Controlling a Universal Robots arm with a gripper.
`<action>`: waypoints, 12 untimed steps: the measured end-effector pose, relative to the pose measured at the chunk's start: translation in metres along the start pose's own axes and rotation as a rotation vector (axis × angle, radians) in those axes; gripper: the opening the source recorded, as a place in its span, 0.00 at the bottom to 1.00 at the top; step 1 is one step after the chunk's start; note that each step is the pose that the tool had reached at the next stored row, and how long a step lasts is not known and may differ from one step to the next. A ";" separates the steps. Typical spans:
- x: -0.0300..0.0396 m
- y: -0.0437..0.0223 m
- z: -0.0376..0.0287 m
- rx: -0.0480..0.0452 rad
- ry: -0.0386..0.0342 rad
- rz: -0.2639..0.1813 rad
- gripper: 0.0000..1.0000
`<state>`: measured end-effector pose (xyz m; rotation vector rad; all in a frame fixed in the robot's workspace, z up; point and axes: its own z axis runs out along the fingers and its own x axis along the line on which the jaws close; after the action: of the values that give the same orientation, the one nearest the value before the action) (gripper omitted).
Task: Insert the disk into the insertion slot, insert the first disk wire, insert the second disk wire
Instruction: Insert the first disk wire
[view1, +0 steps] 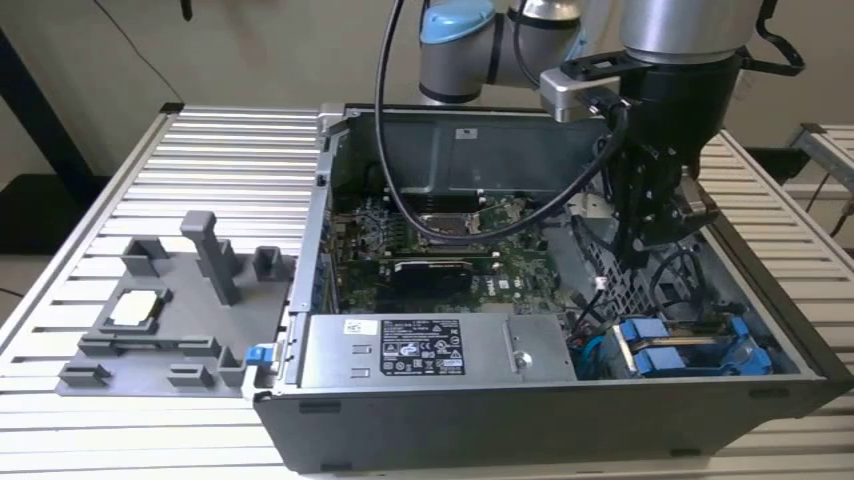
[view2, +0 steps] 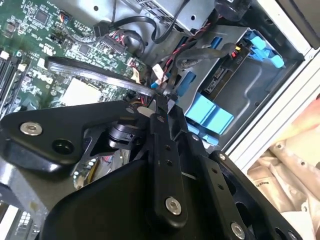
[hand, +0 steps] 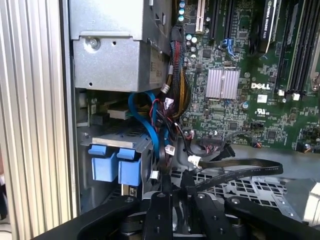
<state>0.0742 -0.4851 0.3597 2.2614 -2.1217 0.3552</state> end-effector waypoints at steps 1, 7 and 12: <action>0.0000 0.0000 0.0000 0.0000 0.0003 0.000 0.22; 0.0001 0.0000 0.0000 0.0001 0.0005 0.000 0.13; 0.0001 0.0000 0.0000 0.0000 0.0010 0.000 0.13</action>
<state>0.0742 -0.4852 0.3597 2.2609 -2.1211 0.3563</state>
